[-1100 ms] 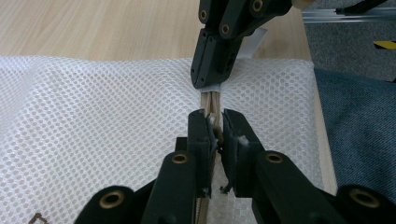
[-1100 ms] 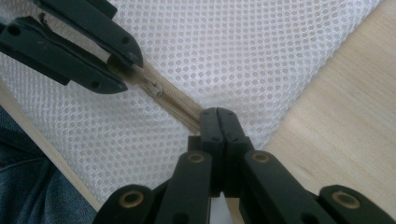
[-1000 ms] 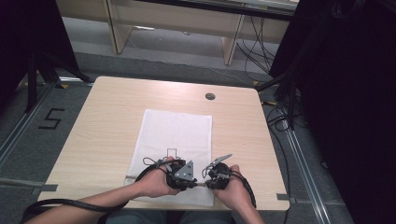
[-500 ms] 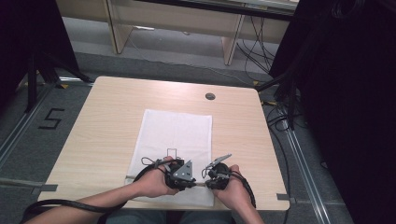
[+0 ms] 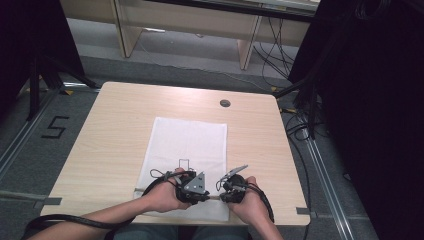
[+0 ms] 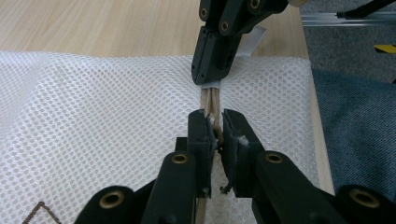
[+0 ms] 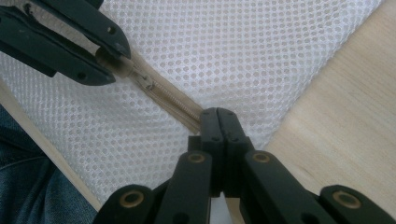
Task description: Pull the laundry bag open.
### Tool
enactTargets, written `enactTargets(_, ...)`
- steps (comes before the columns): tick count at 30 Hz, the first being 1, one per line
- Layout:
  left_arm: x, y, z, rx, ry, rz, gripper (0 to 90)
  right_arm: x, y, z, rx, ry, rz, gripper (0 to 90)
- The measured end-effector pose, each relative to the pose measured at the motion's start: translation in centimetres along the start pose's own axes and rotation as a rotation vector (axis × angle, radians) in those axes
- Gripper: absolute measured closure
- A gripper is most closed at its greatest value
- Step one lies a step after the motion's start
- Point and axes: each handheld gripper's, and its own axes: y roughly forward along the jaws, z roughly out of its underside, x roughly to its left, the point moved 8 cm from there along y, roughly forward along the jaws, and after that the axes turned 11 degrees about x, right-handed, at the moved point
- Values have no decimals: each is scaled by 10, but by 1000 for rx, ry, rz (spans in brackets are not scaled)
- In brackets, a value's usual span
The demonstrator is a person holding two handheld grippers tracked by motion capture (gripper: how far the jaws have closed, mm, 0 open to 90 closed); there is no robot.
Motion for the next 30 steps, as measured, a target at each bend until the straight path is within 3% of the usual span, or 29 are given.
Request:
enactTargets(1, -2, 1, -1, -13, -29, 8, 817, 1, 0, 0, 4, 12, -7, 900)
enactTargets(6, -1, 1, -1, -16, -28, 8, 817, 0, 0, -1, 0, -18, 6, 900)
enactTargets(19, 0, 0, 1, -2, -5, 8, 817, 1, 0, -1, 4, -9, 13, 900)
enactTargets(21, 0, -1, 2, -7, -24, 10, 817, 2, -1, 1, 24, 19, 14, 900)
enactTargets(26, 1, -2, 3, -5, -7, 4, 817, 2, 0, 0, 15, 9, 12, 900)
enactTargets(30, 0, -4, 4, -3, -18, 7, 817, 2, 0, 0, 14, 6, 10, 900)
